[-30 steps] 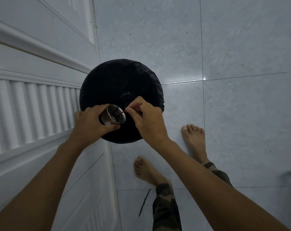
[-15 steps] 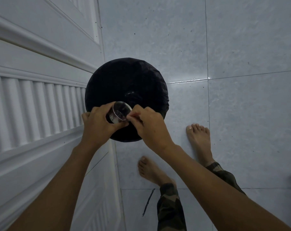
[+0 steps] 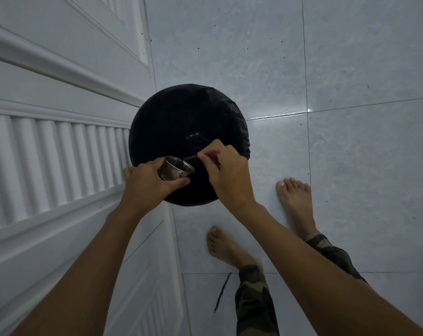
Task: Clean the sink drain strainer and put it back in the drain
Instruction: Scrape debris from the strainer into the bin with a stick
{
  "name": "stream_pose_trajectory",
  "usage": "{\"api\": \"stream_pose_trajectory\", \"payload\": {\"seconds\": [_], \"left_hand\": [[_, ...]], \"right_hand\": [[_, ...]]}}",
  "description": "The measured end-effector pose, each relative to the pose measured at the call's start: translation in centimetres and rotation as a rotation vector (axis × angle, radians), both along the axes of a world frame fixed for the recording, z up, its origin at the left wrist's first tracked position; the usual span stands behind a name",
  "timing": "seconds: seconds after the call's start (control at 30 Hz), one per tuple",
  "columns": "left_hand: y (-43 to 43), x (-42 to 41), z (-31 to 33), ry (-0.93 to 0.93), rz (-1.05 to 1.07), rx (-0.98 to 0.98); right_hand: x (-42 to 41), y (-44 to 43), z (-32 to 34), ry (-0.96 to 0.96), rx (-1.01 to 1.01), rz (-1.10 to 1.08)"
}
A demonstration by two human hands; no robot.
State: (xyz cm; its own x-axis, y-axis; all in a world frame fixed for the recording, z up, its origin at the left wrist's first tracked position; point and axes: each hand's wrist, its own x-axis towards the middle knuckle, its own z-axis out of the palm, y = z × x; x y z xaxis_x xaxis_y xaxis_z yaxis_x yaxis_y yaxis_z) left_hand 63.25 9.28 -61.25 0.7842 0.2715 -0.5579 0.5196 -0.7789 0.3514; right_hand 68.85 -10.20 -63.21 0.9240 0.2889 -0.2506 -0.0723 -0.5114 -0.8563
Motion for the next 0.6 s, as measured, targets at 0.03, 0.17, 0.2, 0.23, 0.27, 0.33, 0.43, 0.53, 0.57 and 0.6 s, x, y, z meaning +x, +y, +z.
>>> {"api": "stream_pose_trajectory", "payload": {"seconds": [0.03, 0.17, 0.2, 0.23, 0.27, 0.33, 0.43, 0.53, 0.57, 0.6], "left_hand": [[0.1, 0.0, 0.0, 0.018, -0.014, -0.012], [0.3, 0.3, -0.2, 0.05, -0.031, -0.024], [0.4, 0.3, -0.4, 0.055, -0.028, 0.004], [0.5, 0.3, -0.5, 0.073, -0.021, 0.028], [0.5, 0.3, -0.6, 0.095, -0.009, 0.038], [0.5, 0.3, -0.6, 0.118, 0.026, 0.018], [0.1, 0.5, -0.5, 0.105, 0.027, -0.017], [0.2, 0.5, -0.8, 0.09, 0.001, 0.011], [0.2, 0.4, -0.8, 0.095, 0.001, 0.016], [0.2, 0.4, -0.8, 0.092, -0.002, 0.018]], "right_hand": [[-0.2, 0.3, 0.0, 0.011, 0.019, 0.072], [0.0, 1.0, -0.9, 0.069, -0.051, 0.119], [0.5, 0.8, -1.1, 0.08, -0.038, 0.033], [0.9, 0.7, -1.1, 0.074, -0.009, -0.029], [1.0, 0.7, -1.0, 0.063, 0.025, -0.035], [0.4, 1.1, -0.7, 0.064, 0.052, 0.078], [0.2, 1.0, -0.9, 0.096, -0.03, 0.088], [1.1, 0.3, -1.3, 0.08, -0.013, -0.055], [0.9, 0.3, -1.1, 0.072, 0.011, -0.012], [0.5, 0.5, -0.9, 0.073, 0.022, 0.062]]}}
